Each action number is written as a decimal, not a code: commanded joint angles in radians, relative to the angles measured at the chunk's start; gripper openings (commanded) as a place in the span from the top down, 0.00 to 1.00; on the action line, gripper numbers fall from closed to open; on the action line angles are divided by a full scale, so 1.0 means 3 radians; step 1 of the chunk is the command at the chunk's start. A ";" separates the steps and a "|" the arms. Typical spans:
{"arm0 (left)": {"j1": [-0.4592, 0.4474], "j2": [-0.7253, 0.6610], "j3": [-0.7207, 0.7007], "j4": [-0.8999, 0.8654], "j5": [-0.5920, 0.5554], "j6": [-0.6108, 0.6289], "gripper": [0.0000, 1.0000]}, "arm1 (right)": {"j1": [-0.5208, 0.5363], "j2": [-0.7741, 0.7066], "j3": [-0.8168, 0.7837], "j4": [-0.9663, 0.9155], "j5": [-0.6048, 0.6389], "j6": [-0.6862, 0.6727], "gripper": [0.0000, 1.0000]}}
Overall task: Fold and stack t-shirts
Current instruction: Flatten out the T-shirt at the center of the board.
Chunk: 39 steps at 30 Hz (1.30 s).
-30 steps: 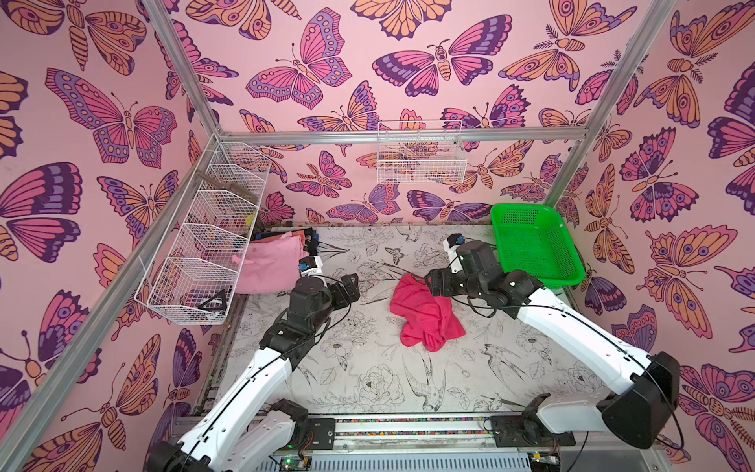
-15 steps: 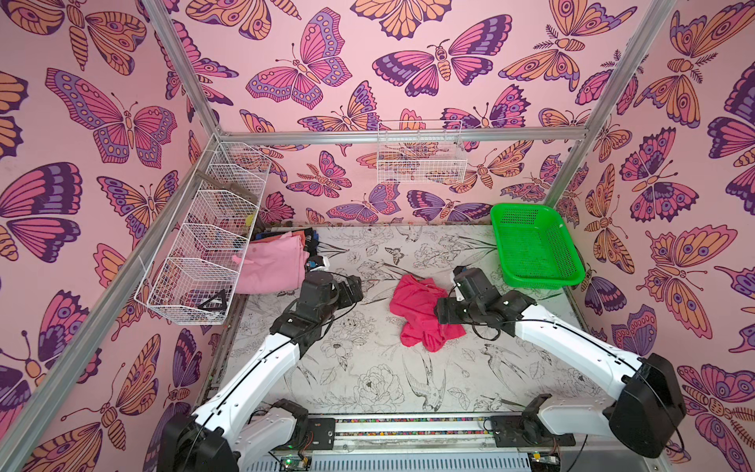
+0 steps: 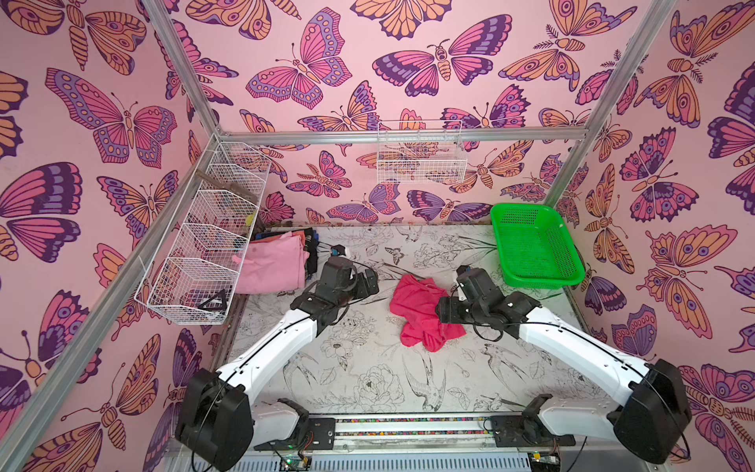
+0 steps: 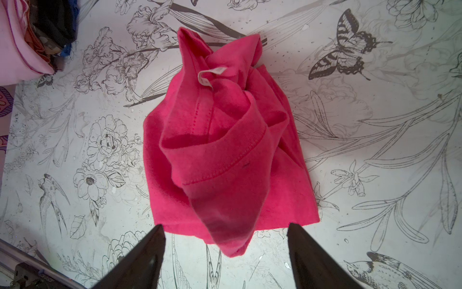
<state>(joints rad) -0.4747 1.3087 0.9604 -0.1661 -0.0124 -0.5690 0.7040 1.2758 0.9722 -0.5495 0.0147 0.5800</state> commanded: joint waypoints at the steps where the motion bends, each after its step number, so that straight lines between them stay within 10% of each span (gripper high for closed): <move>1: -0.0125 0.0242 0.0225 -0.0156 0.0256 0.0092 0.00 | 0.0031 -0.0110 0.0077 -0.0203 0.0104 0.0088 0.21; 15: -0.0672 0.1017 0.0797 -0.0312 0.0231 -0.0036 0.00 | 0.0026 -0.1229 -0.0138 -0.1027 0.2132 0.0573 0.28; 39: -0.1163 0.1369 0.1347 -0.0452 0.0312 -0.0425 0.00 | 0.0027 -0.1148 -0.0148 -0.1077 0.2275 0.0717 0.33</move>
<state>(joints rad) -0.8173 1.6897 1.3376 -0.2832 0.0765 -0.6853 0.7086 0.9764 0.9184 -0.8246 0.6300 0.7708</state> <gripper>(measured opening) 0.999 0.667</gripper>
